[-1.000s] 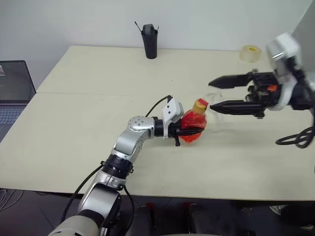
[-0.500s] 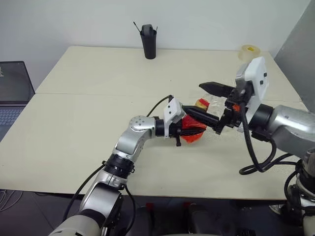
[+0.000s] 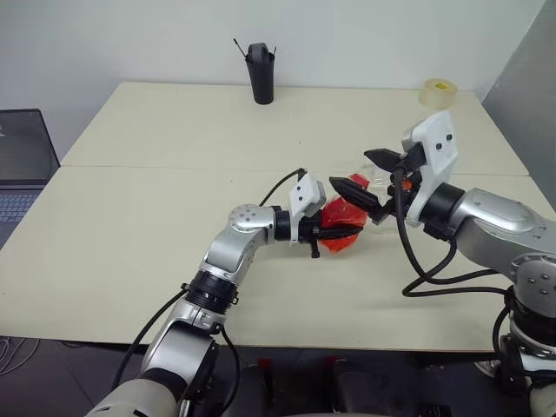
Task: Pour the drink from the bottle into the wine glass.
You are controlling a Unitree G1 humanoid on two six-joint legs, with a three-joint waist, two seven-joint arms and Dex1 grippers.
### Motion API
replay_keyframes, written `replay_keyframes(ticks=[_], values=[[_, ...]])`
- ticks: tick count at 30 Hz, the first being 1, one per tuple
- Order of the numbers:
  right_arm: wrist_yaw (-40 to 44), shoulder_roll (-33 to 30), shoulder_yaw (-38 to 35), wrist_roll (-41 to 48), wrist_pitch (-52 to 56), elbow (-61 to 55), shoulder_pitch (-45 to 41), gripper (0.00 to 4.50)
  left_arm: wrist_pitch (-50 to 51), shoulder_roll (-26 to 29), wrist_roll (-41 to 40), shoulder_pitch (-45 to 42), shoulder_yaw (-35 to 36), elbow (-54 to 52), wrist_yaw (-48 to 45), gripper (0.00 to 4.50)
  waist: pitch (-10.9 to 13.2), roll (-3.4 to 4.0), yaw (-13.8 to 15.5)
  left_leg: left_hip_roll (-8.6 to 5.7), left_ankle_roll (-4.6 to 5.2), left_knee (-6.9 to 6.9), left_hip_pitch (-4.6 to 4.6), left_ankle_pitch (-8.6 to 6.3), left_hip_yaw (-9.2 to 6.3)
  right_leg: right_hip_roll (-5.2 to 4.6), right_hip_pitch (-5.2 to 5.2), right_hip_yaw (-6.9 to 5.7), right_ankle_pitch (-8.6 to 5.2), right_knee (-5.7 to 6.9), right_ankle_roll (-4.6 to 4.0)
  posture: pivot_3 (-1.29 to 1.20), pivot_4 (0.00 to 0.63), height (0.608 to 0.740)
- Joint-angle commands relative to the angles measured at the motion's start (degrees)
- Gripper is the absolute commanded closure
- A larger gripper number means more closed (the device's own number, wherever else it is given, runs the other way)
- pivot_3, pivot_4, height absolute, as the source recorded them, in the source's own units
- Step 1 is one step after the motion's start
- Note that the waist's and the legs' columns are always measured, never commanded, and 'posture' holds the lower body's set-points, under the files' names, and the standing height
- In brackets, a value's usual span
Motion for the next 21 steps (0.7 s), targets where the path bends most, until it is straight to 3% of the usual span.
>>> replay_keyframes(ticks=[1, 8, 15, 21], values=[[1.7, -1.0, -2.2, -2.2, -2.0, 0.5, 0.7, 0.0, -1.0, 0.0, -1.0, -0.8, 1.5, -2.6, 0.2, 3.57, 0.0, 0.0, 0.0, 0.0, 0.0, 0.0, 0.0, 0.0, 0.0, 0.0, 0.0, 0.0, 0.0, 0.0, 0.0, 0.0, 0.15, 0.74], [5.7, -4.4, -10.2, 3.0, -1.9, -1.6, 4.6, 0.0, -1.0, 0.2, -1.1, -0.8, 1.6, -2.6, 0.7, 3.57, 0.0, 0.0, 0.0, 0.0, 0.01, 0.0, 0.0, -0.01, -0.01, -0.01, 0.01, -0.01, 0.0, -0.02, 0.0, 0.0, 0.15, 0.74], [11.9, -11.1, -21.0, 12.1, -1.9, -3.5, 13.7, 0.0, -1.5, 0.2, -0.9, -1.4, 1.6, -1.7, 0.5, 3.58, 0.0, -0.01, 0.1, -0.02, 0.02, -0.01, -0.01, -0.01, 0.01, -0.01, 0.04, 0.0, 0.0, -0.04, 0.0, 0.0, 0.15, 0.74], [11.1, -11.8, -14.8, 18.5, -2.1, -3.7, 9.6, 0.0, -2.0, 0.3, -0.6, -1.8, 1.7, -1.2, 0.5, 3.58, 0.0, 0.0, -0.3, -0.01, 0.03, -0.03, 0.11, -0.01, 0.1, 0.09, 0.04, 0.1, 0.0, 0.05, 0.0, 0.0, 0.15, 0.74]])
